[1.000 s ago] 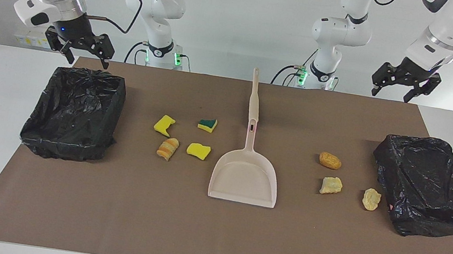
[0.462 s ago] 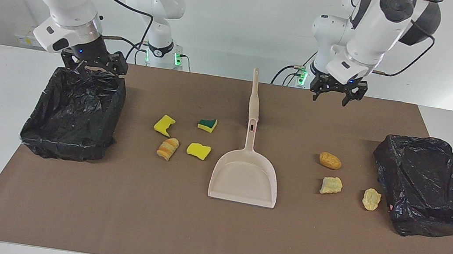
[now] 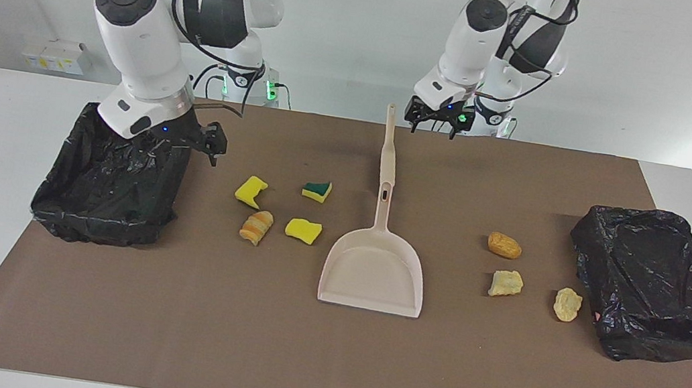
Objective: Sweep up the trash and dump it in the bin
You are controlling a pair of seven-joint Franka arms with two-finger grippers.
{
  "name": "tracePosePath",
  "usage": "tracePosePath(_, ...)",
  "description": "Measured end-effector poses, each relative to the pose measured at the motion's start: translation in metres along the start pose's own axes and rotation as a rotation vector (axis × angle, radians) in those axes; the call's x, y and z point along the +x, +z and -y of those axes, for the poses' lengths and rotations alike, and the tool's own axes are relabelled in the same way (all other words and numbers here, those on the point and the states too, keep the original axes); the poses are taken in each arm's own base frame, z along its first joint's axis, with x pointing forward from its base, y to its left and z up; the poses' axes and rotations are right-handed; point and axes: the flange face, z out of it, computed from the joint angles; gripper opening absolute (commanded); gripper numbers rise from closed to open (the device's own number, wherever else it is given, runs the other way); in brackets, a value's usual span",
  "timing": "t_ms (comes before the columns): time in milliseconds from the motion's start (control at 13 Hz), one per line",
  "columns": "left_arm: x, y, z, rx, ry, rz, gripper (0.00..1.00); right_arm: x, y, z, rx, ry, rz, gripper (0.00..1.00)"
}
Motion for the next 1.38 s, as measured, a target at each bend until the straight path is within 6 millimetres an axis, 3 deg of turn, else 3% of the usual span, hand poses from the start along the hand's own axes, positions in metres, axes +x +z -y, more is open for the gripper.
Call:
tracePosePath(231, -0.033, 0.057, -0.021, 0.03, -0.036, 0.011, 1.0, 0.004, 0.017, 0.025, -0.002, -0.031, 0.005, 1.0)
tracePosePath(538, -0.046, 0.096, -0.036, 0.036, -0.026, 0.003, 1.0, 0.003, 0.024, 0.025, -0.003, -0.032, 0.016, 1.0)
tracePosePath(1385, -0.077, 0.111, -0.065, 0.027, 0.032, 0.044, 0.98, 0.002, 0.028, 0.024, -0.003, -0.031, 0.023, 1.0)
